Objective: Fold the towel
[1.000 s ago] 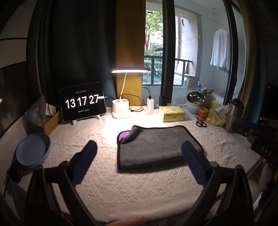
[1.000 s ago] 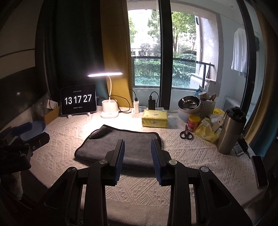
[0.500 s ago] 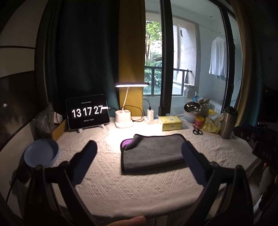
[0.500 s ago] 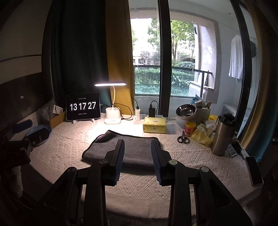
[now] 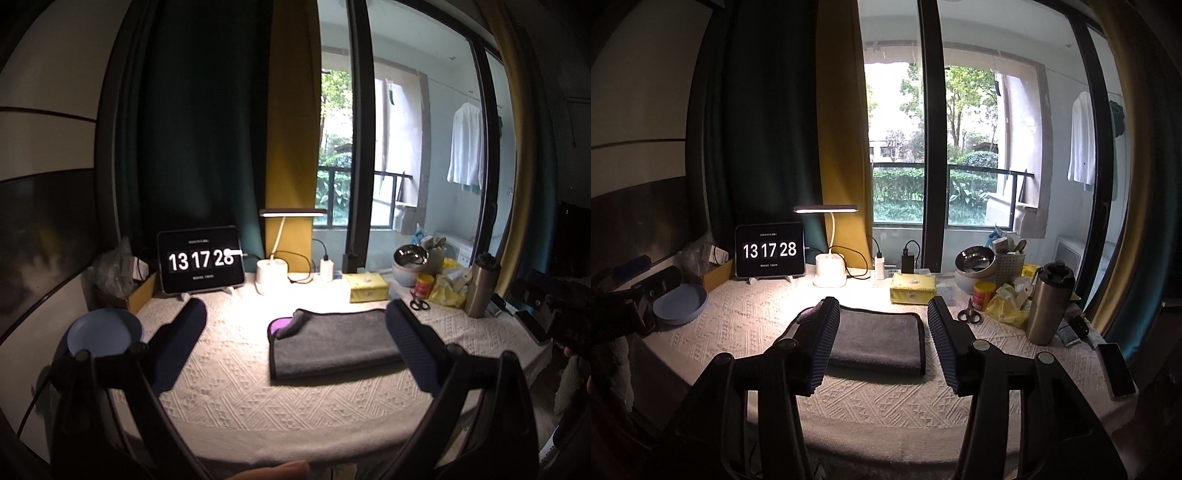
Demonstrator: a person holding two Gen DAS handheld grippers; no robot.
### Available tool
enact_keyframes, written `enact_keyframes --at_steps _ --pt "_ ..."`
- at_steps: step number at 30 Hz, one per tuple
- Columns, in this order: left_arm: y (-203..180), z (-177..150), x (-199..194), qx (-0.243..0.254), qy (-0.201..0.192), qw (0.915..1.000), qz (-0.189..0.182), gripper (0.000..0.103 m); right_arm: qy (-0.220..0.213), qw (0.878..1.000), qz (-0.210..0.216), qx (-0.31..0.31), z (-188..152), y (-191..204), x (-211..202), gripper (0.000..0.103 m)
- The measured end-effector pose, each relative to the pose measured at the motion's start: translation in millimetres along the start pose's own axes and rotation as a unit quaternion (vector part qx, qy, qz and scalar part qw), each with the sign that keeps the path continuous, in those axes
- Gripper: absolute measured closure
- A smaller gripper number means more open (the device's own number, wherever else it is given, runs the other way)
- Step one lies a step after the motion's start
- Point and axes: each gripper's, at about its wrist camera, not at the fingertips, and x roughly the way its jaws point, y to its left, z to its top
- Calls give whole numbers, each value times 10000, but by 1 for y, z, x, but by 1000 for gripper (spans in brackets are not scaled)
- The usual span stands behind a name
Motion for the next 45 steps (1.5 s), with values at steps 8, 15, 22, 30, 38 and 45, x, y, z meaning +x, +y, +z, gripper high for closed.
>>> enact_keyframes --at_steps 8,15,22,30,38,45 --pt "0 2 -3 29 -54 10000 37 5 -7 10000 -5 1 0 -1 -2 50" --pt "-1 1 -2 55 -6 10000 26 5 31 10000 0 21 0 -1 0 50" --pt "-3 -2 1 77 56 10000 5 5 84 10000 32 17 -2 0 2 50" --pt "-4 -2 2 77 81 9999 -9 5 118 9999 45 12 -3 1 5 50" --pt "-4 -4 3 75 97 9999 -9 5 121 9999 45 14 -4 1 4 50" --pt "-5 -5 3 74 111 9999 -11 5 152 9999 65 24 -6 3 6 50"
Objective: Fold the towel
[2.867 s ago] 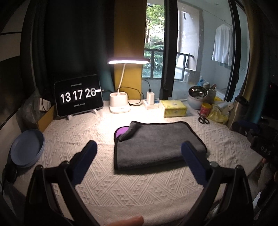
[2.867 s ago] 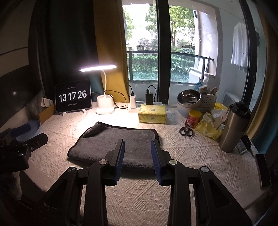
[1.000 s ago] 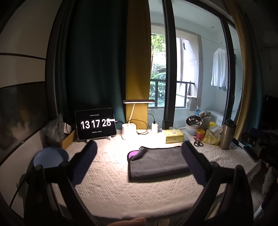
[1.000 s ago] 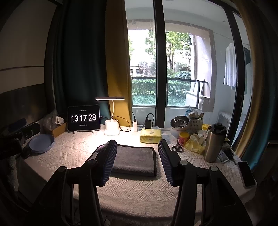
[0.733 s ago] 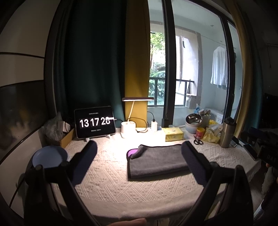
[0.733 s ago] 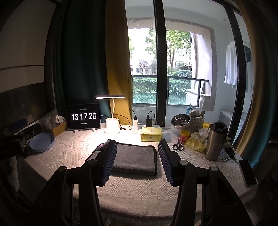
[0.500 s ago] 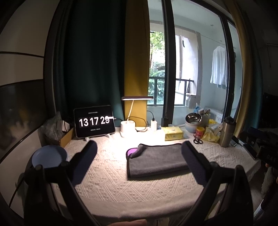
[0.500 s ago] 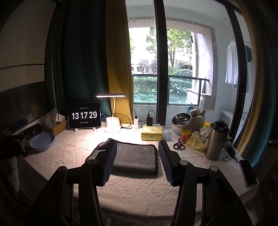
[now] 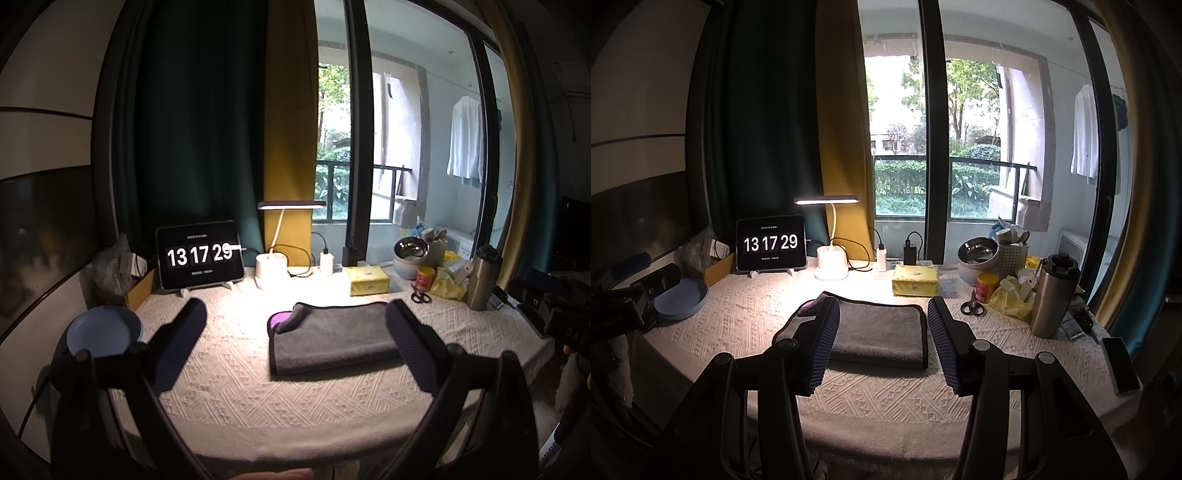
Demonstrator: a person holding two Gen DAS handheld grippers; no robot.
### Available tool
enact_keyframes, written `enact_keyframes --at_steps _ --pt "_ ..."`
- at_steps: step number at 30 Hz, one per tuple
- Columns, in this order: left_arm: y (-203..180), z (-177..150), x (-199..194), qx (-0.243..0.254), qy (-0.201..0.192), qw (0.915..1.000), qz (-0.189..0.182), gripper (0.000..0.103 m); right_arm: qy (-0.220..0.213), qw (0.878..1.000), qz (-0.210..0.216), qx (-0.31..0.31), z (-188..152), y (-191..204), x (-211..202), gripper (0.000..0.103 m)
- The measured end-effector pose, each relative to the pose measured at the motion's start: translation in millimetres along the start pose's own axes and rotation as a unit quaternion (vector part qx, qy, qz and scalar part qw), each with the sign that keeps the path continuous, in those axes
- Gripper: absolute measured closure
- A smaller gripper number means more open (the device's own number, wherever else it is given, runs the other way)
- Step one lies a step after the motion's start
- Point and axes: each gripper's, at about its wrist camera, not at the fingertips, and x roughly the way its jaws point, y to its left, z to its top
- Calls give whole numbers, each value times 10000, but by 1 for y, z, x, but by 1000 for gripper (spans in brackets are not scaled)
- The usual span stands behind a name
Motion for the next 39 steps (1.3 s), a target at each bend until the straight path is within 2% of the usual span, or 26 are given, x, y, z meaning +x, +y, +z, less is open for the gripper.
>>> enact_keyframes --at_steps 26,39 --pt "0 1 0 -1 10 10000 -2 5 38 10000 45 -7 -2 1 4 50" --pt "-8 -10 10 36 115 9999 -43 5 102 9998 167 23 -7 -5 13 50"
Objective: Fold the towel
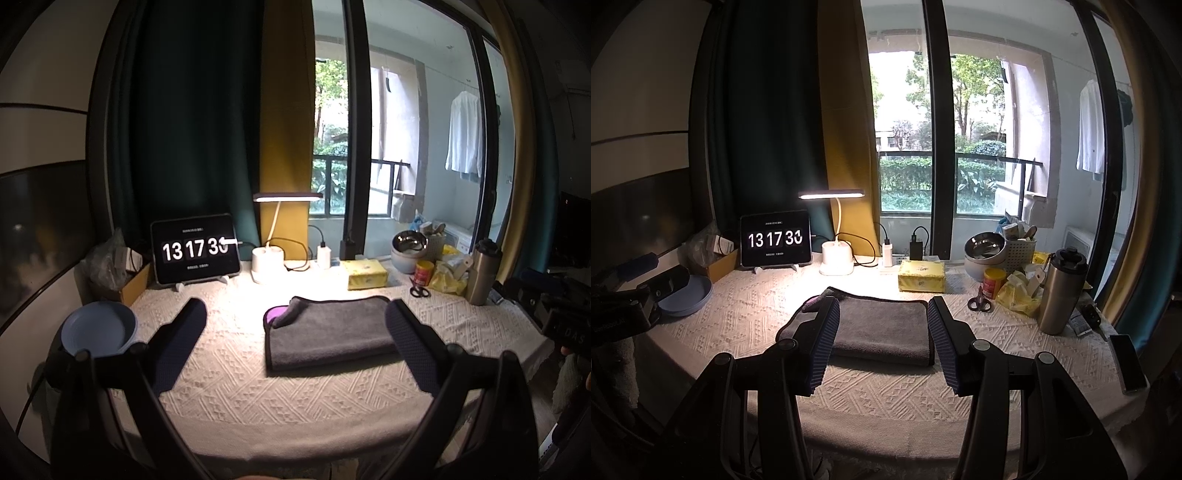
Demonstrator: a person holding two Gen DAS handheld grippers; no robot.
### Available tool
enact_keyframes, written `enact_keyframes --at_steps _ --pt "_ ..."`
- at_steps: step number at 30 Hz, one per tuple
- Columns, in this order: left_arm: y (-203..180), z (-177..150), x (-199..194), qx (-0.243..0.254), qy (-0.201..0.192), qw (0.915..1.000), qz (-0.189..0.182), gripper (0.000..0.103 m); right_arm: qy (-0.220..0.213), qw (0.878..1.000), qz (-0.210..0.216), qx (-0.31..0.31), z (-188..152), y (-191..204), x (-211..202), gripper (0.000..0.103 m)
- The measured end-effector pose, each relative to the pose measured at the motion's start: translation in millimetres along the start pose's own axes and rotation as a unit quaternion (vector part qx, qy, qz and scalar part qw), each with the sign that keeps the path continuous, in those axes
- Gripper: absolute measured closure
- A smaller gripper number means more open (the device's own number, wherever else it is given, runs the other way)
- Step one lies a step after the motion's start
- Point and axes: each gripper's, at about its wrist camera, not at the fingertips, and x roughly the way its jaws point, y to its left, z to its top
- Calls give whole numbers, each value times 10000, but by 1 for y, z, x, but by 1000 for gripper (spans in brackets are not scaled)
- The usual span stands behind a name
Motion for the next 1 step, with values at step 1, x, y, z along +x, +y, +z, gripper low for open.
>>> enact_keyframes --at_steps 1 --pt "-1 -1 2 9 18 10000 -21 5 17 10000 12 4 -1 -1 2 50"
